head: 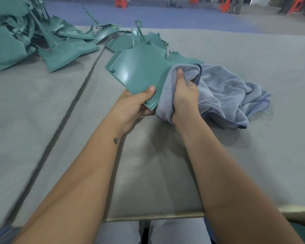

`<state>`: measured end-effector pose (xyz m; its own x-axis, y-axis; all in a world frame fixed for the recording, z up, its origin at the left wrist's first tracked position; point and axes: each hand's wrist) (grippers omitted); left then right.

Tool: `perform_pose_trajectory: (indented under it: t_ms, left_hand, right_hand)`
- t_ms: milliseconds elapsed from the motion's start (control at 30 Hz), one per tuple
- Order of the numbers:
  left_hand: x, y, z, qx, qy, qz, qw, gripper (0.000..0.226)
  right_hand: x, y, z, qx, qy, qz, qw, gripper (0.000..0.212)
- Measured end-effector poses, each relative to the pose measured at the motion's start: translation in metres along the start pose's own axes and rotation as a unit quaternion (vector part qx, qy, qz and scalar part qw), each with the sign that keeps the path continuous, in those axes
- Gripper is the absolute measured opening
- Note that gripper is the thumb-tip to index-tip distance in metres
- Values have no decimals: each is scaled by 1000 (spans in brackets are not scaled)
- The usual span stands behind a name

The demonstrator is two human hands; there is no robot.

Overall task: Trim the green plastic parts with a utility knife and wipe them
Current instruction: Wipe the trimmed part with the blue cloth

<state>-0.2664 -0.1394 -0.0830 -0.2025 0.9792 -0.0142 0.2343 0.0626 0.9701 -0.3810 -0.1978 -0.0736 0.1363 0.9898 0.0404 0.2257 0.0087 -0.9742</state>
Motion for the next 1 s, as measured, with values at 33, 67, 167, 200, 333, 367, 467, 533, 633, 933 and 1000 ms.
perform_pose_trajectory:
  t_ms: [33, 67, 167, 200, 333, 367, 467, 533, 633, 933, 1000]
  left_hand:
    - [1, 0, -2, 4, -6, 10, 1000, 15]
    - [1, 1, -4, 3, -11, 15, 1000, 19]
    - [-2, 2, -7, -39, 66, -9, 997, 40]
    - [-4, 1, -5, -75, 129, -29, 988, 52]
    - [-4, 6, 19, -330, 280, -236, 870, 82]
    - [-3, 8, 22, -389, 259, -279, 839, 78]
    - [0, 5, 19, -531, 82, -255, 804, 79]
    - [1, -3, 17, -580, 3, -196, 790, 87]
    - [-1, -6, 17, -640, 56, -221, 734, 93]
    - [-6, -1, 22, -569, 181, -285, 750, 44]
    - [-6, 2, 17, -381, 205, -245, 868, 33]
  right_hand:
    - [1, 0, 1, -7, 9, 11, 1000, 26]
    - [1, 0, 1, -16, 17, 18, 1000, 27]
    - [-3, 0, 5, -13, 31, 42, 999, 28]
    - [-5, 0, 7, 4, 30, 51, 998, 31]
    - [-6, 0, 12, 46, 23, 43, 998, 28]
    - [-5, 0, 12, 51, 22, 36, 998, 26]
    - [-6, -2, 9, 56, -4, 31, 998, 19]
    - [-4, -4, 9, 63, -26, 23, 997, 29]
    - [-4, -7, 13, 68, -54, 9, 996, 29]
    - [5, -16, 22, -100, -145, -24, 984, 12]
    - [6, -19, 21, -135, -87, -7, 987, 26]
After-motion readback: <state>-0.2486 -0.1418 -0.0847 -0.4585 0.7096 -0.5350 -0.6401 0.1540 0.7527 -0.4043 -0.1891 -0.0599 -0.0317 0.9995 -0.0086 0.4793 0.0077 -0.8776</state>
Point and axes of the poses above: each hand's wrist, its own x-axis away from the middle knuckle, its own z-axis out of the back of the hand, y = z × x, and after that the axes turned 3 degrees about y, right-handed
